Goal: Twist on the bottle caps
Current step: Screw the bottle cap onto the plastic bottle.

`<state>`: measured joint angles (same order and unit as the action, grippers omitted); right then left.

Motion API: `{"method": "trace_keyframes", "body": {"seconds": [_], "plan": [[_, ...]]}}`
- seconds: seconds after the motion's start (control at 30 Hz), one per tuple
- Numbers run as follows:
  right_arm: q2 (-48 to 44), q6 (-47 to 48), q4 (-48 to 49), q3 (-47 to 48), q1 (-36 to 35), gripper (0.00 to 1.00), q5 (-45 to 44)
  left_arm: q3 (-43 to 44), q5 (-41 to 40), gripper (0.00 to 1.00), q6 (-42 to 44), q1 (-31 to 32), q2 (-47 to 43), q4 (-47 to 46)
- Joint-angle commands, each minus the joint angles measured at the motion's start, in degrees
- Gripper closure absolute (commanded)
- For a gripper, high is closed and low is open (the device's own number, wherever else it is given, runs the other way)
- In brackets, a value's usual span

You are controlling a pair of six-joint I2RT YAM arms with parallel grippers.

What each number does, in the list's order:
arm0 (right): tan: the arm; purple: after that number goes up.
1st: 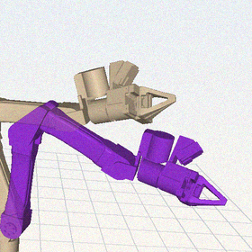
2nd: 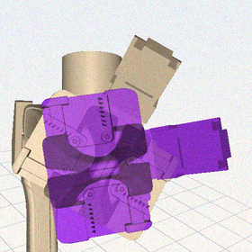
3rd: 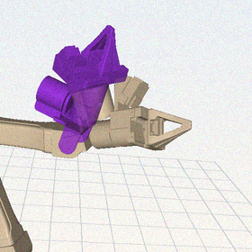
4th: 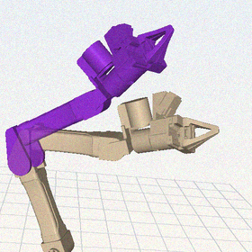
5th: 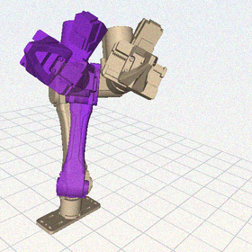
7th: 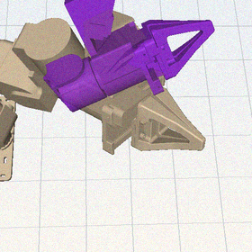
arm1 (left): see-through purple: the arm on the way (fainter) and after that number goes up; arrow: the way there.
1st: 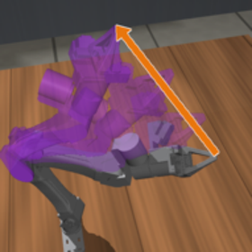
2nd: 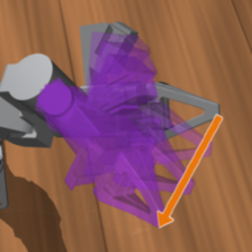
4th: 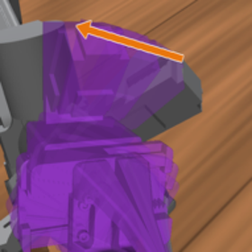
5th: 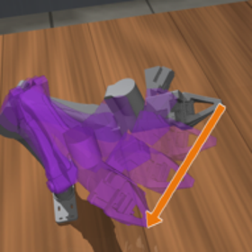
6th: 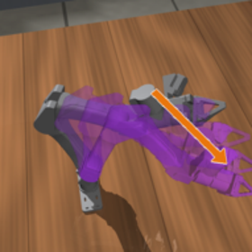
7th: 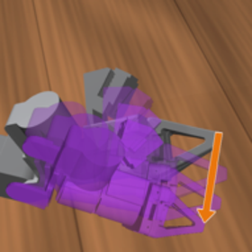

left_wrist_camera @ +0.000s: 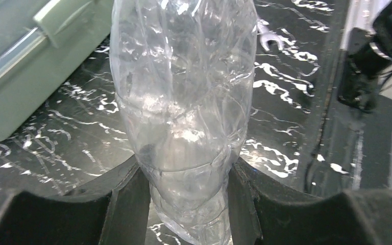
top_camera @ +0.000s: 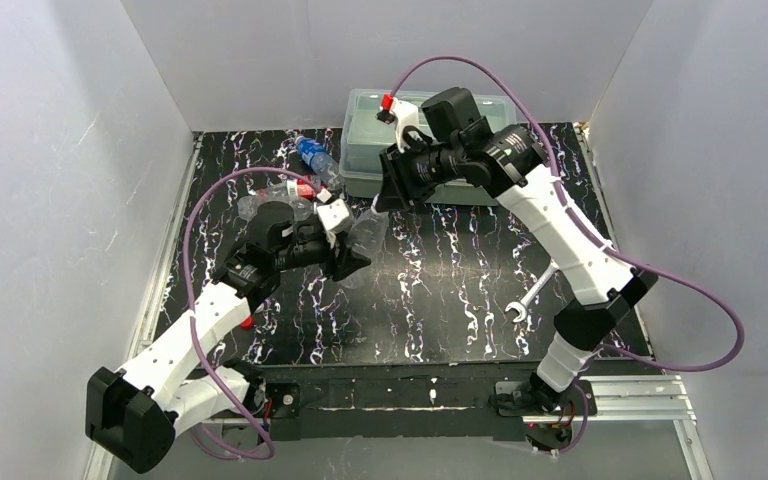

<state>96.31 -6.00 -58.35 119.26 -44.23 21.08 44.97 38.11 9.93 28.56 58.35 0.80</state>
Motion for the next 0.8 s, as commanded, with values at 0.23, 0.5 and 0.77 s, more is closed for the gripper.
{"method": "trace_keyframes", "body": {"seconds": [0.23, 0.5, 0.77], "plan": [[6.77, -17.93, -3.91, 4.10, -0.47, 0.80, -11.14, 6.09, -24.47, 1.00, 3.31, 5.79, 2.50, -6.13], [7.43, -23.32, 0.39, 2.37, -0.57, 0.78, -14.11, 5.22, -28.61, 1.00, 2.53, 6.51, 4.55, -10.64], [5.48, -23.48, 1.49, 5.10, -0.59, 0.48, -17.20, 1.63, -29.22, 1.00, 1.21, 6.51, 3.81, -10.91]]}}
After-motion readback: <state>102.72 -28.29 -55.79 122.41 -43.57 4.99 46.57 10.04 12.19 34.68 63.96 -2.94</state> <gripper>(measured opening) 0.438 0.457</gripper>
